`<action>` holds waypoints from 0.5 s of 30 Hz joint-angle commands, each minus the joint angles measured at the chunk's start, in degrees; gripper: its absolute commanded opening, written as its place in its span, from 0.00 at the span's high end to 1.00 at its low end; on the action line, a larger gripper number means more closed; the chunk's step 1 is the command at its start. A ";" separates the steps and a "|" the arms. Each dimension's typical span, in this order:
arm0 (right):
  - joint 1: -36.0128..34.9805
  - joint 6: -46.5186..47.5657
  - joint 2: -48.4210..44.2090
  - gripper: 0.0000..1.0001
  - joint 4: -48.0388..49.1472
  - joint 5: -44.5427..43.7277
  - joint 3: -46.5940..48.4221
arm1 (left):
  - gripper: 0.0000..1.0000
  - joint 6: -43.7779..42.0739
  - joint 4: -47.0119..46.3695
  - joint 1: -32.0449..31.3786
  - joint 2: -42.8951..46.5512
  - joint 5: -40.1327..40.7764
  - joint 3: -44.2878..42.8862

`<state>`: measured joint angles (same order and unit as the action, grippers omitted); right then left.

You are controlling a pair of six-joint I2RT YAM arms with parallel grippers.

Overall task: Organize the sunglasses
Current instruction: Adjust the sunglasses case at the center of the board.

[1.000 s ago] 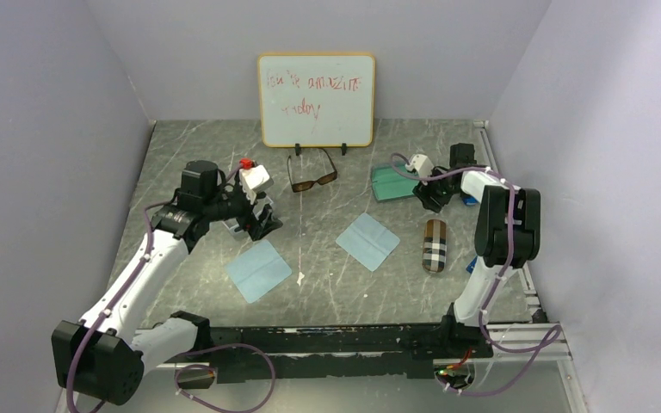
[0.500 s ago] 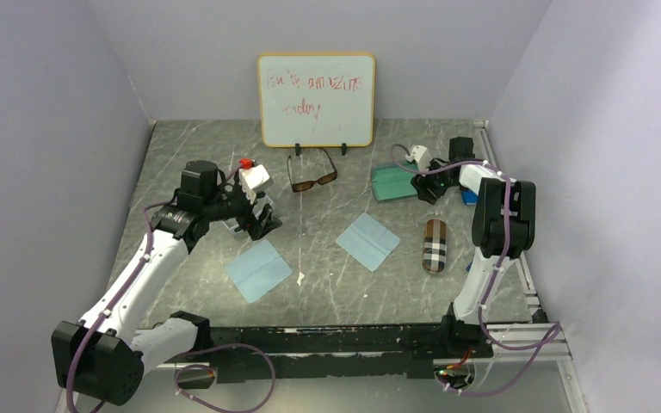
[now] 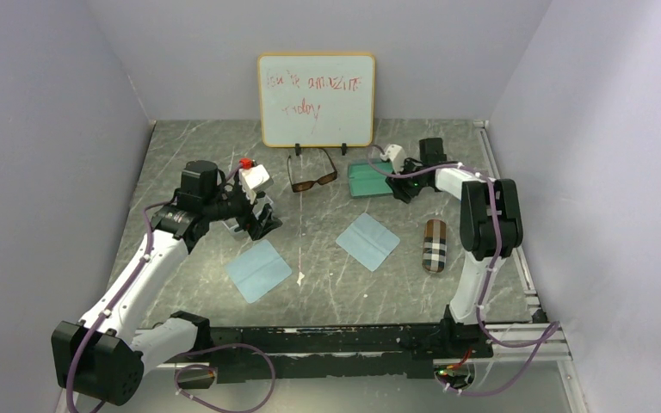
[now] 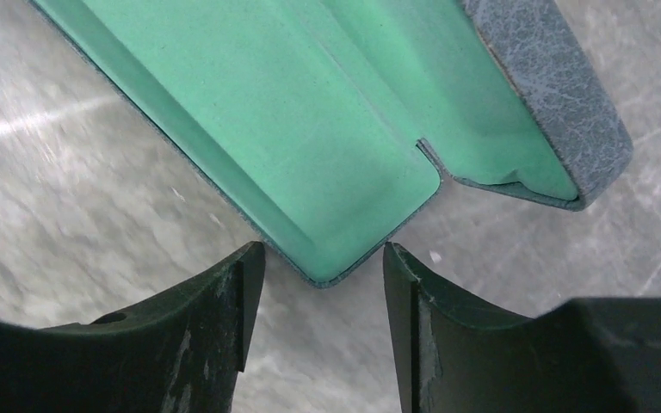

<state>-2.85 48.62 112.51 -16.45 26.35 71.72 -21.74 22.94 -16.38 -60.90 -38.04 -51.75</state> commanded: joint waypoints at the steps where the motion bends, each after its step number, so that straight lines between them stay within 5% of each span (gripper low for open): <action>1: -3.65 -9.62 2.33 0.44 3.39 -6.64 0.09 | 0.03 0.06 -2.03 -0.11 0.98 -0.20 0.59; 15: -6.03 -12.21 -4.80 0.42 -1.69 -8.04 -3.50 | 0.03 -0.90 -1.34 -0.14 0.43 -0.51 -0.01</action>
<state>-8.67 36.82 111.87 -12.99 19.73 70.63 -21.80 22.96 -16.38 -60.47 -38.02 -51.00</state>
